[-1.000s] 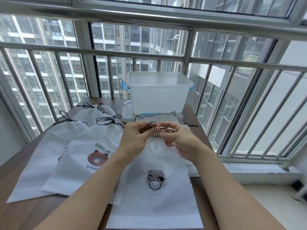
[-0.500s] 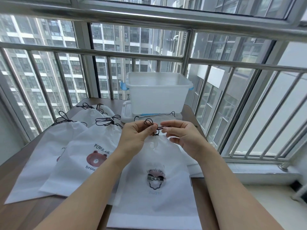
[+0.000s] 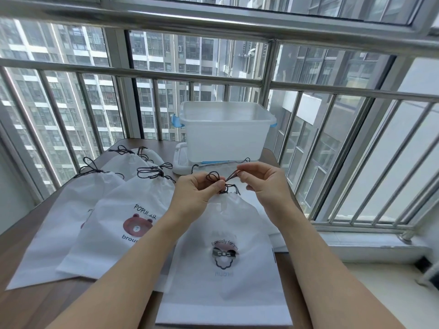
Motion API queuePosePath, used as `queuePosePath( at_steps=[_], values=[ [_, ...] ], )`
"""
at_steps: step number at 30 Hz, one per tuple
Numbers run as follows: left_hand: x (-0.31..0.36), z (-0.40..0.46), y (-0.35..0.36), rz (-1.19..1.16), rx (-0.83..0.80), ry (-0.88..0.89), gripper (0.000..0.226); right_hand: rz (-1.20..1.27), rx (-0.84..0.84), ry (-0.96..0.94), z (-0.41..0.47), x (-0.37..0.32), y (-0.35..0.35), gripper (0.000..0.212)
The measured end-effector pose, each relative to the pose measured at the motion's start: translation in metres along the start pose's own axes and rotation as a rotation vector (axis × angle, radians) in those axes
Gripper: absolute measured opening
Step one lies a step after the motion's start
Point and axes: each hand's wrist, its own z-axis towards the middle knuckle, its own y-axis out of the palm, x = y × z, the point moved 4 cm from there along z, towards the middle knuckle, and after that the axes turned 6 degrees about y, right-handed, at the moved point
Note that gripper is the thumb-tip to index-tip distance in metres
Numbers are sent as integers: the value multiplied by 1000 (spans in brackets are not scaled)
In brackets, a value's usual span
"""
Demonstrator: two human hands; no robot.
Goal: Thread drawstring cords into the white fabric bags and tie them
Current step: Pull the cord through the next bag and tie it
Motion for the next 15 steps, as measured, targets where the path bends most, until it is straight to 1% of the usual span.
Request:
queuePosePath(
  at_steps=[2, 4, 7, 9, 11, 13, 15],
  values=[
    [0, 0, 1, -13, 0, -8, 13, 50, 18, -26, -1, -2, 1, 18],
    [-1, 0, 0, -10, 1, -20, 17, 113, 5, -14, -1, -1, 1, 24],
    [-3, 0, 0, 24, 3, -30, 6, 269, -122, 80, 0, 1, 4, 25],
    [-4, 0, -1, 12, -1, -52, 9, 323, -212, 115, -3, -1, 8, 24],
    [-5, 0, -3, -57, 0, -94, 11, 301, -265, 103, -6, -3, 12, 23],
    [-5, 1, -3, -145, -9, -135, 10, 195, -307, 61, -9, -3, 16, 26],
    [-6, 2, -4, -162, -11, -151, 9, 102, -336, 24, -10, -2, 17, 29]
  ],
)
